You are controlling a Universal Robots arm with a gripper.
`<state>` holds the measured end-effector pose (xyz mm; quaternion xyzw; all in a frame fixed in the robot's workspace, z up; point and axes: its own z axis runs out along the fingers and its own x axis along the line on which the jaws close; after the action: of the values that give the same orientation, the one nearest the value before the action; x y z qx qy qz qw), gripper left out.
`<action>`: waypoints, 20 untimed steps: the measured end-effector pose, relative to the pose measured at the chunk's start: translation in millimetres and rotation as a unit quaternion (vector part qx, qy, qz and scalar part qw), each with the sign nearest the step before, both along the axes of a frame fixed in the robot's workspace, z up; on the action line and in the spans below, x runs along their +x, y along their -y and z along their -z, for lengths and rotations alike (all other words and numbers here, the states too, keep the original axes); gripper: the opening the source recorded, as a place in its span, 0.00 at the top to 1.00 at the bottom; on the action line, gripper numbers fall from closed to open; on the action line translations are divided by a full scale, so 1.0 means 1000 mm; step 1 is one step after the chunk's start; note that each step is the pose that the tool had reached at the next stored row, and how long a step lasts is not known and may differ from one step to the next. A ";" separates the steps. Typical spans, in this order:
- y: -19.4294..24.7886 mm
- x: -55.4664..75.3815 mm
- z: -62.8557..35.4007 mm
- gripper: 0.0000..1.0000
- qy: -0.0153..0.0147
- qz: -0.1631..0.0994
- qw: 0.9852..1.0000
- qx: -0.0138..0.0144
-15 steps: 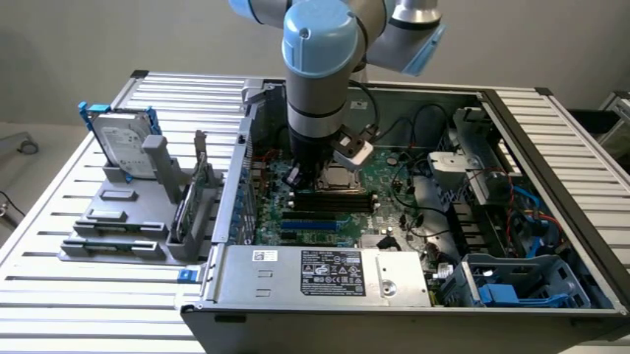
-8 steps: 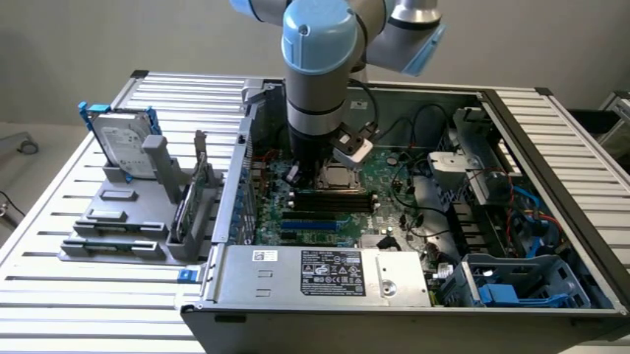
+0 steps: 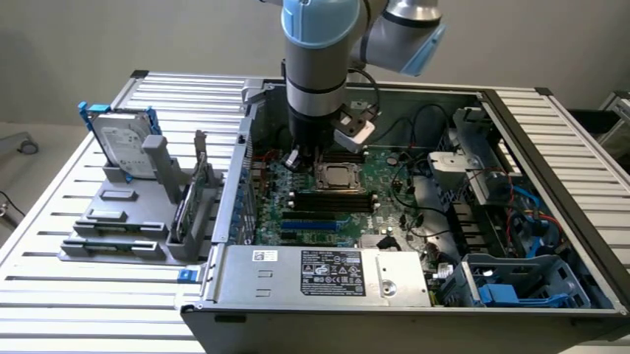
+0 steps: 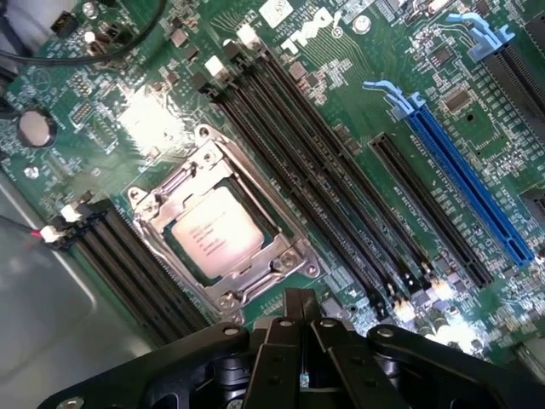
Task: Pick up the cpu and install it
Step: 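Install the first cpu locking lever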
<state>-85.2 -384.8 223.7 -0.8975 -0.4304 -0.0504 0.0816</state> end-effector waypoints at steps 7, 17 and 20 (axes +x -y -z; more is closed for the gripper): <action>-0.0061 0.000 -0.0122 0.89 -0.002 -0.030 1.000 -0.005; -0.0132 -0.001 -0.0170 0.89 -0.001 -0.086 0.996 -0.011; -0.0163 -0.001 -0.0170 0.89 -0.001 -0.102 0.995 -0.012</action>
<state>-86.0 -368.5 240.7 -0.8497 -0.5205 -0.0357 0.0765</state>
